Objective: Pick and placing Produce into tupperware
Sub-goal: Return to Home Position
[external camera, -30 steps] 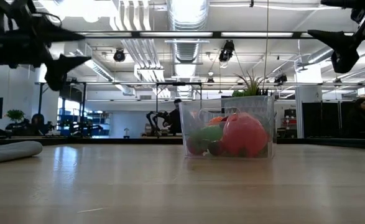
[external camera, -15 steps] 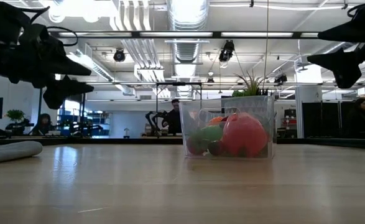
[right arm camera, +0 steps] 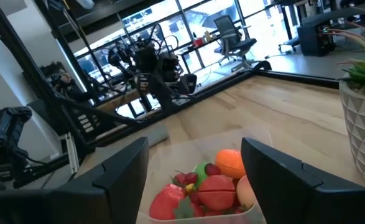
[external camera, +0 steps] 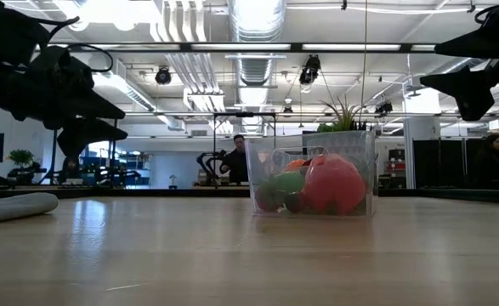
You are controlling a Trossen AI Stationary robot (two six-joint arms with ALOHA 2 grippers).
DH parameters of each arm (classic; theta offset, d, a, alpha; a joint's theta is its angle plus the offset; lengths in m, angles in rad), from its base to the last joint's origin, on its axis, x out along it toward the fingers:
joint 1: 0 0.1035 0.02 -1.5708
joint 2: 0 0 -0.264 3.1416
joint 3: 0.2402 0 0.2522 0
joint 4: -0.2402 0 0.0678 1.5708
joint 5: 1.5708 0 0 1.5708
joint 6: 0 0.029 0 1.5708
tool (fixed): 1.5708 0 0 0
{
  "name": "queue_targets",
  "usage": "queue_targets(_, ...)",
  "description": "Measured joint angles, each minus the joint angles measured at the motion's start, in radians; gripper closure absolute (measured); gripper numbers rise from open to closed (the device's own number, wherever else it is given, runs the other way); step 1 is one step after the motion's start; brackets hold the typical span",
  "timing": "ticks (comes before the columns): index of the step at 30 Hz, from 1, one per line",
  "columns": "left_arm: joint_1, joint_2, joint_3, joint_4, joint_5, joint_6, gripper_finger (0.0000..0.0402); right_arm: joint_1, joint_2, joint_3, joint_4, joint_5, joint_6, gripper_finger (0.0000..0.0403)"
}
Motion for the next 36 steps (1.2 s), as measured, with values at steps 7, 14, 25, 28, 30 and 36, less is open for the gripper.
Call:
queue_targets(7,0.0,0.024,0.0,0.0,0.0,0.0,0.0181,0.0,0.0,0.0,0.0,0.0,0.0,0.0156)
queue_targets(14,0.0,0.042,-0.001,0.0,0.0,0.0,0.0181,0.0,0.0,0.0,-0.001,0.0,0.0,0.0155)
queue_targets(25,0.0,0.041,-0.001,0.0,0.0,0.0,0.0181,0.0,0.0,0.0,-0.001,0.0,0.0,0.0154)
queue_targets(28,0.0,0.041,-0.001,0.0,0.0,0.0,0.0181,0.0,0.0,0.0,-0.001,0.0,0.0,0.0155)
queue_targets(30,0.0,0.041,-0.001,0.0,0.0,0.0,0.0181,0.0,0.0,0.0,-0.001,0.0,0.0,0.0157)
queue_targets(36,0.0,0.041,-0.001,0.0,0.0,0.0,0.0181,-0.003,0.001,0.0,0.206,-0.035,0.021,0.0157)
